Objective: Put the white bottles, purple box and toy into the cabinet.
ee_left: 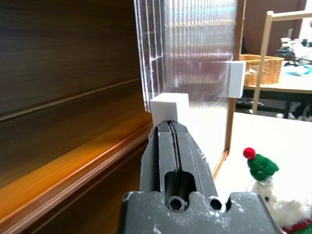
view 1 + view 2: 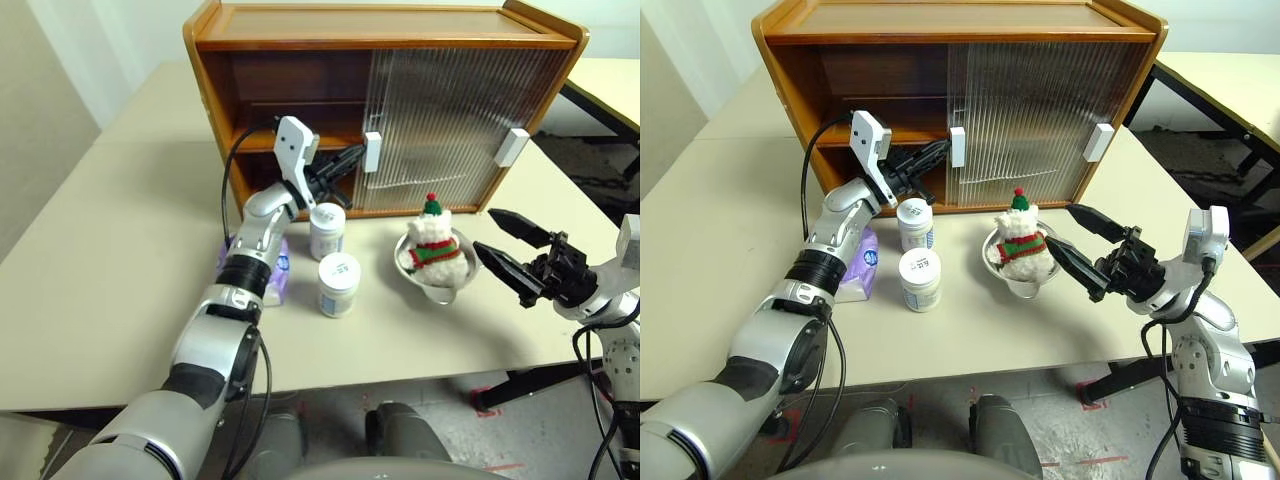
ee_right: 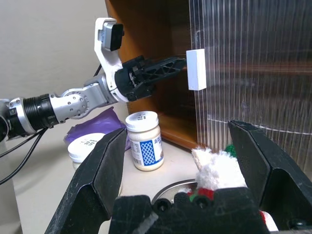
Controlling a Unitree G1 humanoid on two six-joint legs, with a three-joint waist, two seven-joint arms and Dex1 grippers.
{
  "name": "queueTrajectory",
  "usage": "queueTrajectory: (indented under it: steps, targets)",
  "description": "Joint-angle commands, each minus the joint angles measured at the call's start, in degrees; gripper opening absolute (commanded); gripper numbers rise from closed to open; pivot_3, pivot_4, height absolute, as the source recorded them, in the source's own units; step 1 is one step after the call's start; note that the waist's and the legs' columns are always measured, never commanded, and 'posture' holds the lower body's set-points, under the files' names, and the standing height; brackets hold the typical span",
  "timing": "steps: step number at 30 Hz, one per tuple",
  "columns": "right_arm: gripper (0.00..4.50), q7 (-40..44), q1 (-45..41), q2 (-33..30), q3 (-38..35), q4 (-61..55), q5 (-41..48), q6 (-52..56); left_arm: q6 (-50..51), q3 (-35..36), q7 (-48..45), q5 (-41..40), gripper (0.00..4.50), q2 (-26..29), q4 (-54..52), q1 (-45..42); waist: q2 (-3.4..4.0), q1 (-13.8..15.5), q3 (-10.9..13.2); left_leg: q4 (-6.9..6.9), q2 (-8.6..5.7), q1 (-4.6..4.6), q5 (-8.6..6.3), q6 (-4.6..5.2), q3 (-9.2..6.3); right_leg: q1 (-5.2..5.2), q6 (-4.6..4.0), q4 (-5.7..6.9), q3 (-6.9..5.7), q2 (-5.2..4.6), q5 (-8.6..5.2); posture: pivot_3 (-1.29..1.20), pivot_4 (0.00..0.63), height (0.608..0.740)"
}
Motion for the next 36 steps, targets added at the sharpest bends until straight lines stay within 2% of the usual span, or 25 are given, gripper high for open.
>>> queueTrajectory:
  steps: [1,4,9,12,17,22,24,26,28,31,36]
  targets:
    - [4.50,-0.3,0.6,-0.2,-1.0,-1.0,0.6,-0.7,-1.0,-1.1,-1.4,1.3,0.02,-1.5,1.5,-1.3,0.00,0.0,0.0,0.00,-0.02,-0.01,0.01,0.01,-0.02,0.01,0.02,-0.01,0.00,-0.01,0.01,-0.02,0.000,0.740]
    - [4.50,-0.4,0.7,-0.3,-0.8,-1.1,0.5,-0.7,-0.8,-0.7,-1.1,1.0,0.02,-1.0,-0.7,-0.2,0.00,-0.1,0.0,0.00,-0.05,-0.05,0.02,0.04,-0.04,0.01,0.07,-0.07,0.02,-0.04,0.04,-0.02,0.000,0.740]
    - [4.50,-0.1,-0.2,-0.2,-0.2,-0.3,0.3,-0.8,3.9,1.7,-0.5,-1.9,0.02,2.5,-10.5,4.2,0.03,-0.2,0.0,0.00,-0.04,-0.05,0.01,0.05,-0.04,0.00,0.09,-0.07,0.03,-0.04,0.06,0.00,0.000,0.740]
    - [4.50,0.5,-1.4,-0.2,0.4,0.9,0.1,-0.9,9.7,4.4,-0.3,-5.2,0.59,6.6,-20.0,9.0,0.12,-1.1,0.0,0.00,0.03,0.01,-0.01,0.02,-0.01,-0.01,0.05,0.02,0.04,-0.02,0.09,0.02,0.000,0.740]
    - [4.50,1.8,-3.3,-0.2,1.3,3.1,-0.4,-1.1,21.9,7.4,-0.3,-10.8,2.41,13.1,-33.9,17.0,0.16,-1.6,0.0,0.00,0.03,0.19,0.00,0.02,0.00,0.00,0.02,0.38,0.03,-0.07,0.07,0.05,0.000,0.740]
    - [4.50,3.2,-5.4,-0.4,1.8,5.4,-0.7,-1.2,38.3,12.6,0.6,-20.7,4.35,19.7,-45.9,24.4,0.16,-1.3,0.0,0.01,0.02,0.32,0.00,0.02,0.02,0.05,0.00,0.47,0.01,-0.13,0.06,0.08,0.000,0.740]
    - [4.50,3.5,-5.7,-0.4,1.8,5.8,-0.8,-1.2,42.9,13.9,1.4,-23.4,4.45,21.2,-48.2,25.7,0.18,-0.9,0.0,0.01,0.03,0.37,0.00,0.01,0.02,0.07,-0.02,0.48,-0.01,-0.14,0.04,0.08,0.000,0.740]
    - [4.50,4.5,-6.9,-0.7,2.2,7.0,-1.0,-1.3,53.3,18.4,1.5,-25.9,4.45,28.7,-46.6,30.3,0.21,-0.5,0.0,0.01,0.02,0.43,-0.01,0.00,0.04,0.10,-0.04,0.53,0.00,-0.14,0.00,0.11,0.000,0.740]
    - [4.50,5.6,-7.6,-1.0,2.8,7.7,-1.2,-1.4,60.1,21.6,2.1,-27.8,4.45,33.9,-43.9,33.0,0.23,-1.0,0.1,0.00,0.05,0.64,-0.02,-0.02,0.16,0.09,-0.11,0.80,0.12,-0.10,-0.21,0.11,0.000,0.740]
    - [4.50,7.5,-7.8,-1.6,3.9,8.0,-2.2,-2.1,66.0,24.8,2.8,-30.6,4.45,36.0,-41.2,33.8,0.19,-0.2,0.2,0.00,0.08,0.77,-0.03,-0.04,0.08,0.07,-0.07,1.05,0.00,-0.11,-0.56,0.11,0.000,0.740]
    - [4.50,9.0,-7.8,-1.9,5.0,8.2,-3.4,-2.9,78.7,28.5,7.4,-34.2,4.45,35.5,-37.5,33.5,0.22,1.6,0.3,0.00,0.05,0.81,-0.19,-0.34,0.05,0.16,-0.08,1.03,-0.13,-0.26,-0.58,0.11,0.000,0.740]
